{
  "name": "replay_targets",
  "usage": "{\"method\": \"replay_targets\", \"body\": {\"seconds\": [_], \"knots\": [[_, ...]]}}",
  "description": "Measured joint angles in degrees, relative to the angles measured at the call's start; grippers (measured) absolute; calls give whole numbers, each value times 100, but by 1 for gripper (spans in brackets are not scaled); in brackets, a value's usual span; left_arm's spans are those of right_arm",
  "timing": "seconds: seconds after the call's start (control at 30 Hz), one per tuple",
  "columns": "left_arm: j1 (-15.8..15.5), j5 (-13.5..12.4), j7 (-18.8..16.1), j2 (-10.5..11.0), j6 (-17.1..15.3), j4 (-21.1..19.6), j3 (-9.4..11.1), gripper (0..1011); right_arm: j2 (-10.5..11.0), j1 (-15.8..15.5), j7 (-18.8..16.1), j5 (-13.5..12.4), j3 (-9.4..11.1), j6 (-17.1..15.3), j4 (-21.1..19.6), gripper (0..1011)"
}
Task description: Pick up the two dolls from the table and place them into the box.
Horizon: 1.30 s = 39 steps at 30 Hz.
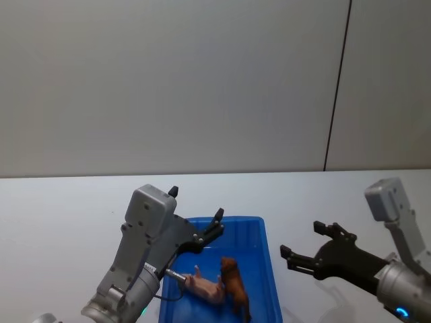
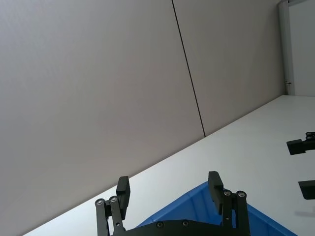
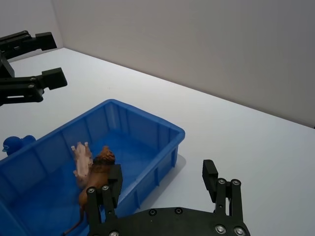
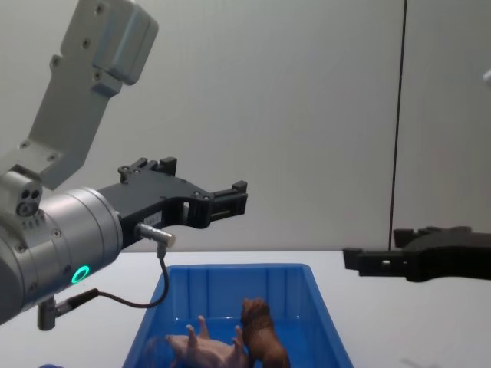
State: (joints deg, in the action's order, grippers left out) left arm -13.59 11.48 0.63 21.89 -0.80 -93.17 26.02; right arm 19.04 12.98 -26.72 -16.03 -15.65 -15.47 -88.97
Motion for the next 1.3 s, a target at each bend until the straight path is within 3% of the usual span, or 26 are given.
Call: {"method": "replay_targets", "body": {"seconds": [0.43,0.73,1.07,1.3], "knots": [[62,-10,-64,44,-4,-53,-16,1001,202,-193,48,-105,107,87,-139,1001],[359,22,-412,257,-198,-334,-63,1001,258,-247,60,-132,136,112,-181,1001],[905,344,-1054,628,-556,-754,-140,1001,286,-276,66,-146,151,123,-202,1001],[1311,709,-1497,887,-797,-973,-218,1001,297,-285,70,-151,154,126,-207,1001]]}}
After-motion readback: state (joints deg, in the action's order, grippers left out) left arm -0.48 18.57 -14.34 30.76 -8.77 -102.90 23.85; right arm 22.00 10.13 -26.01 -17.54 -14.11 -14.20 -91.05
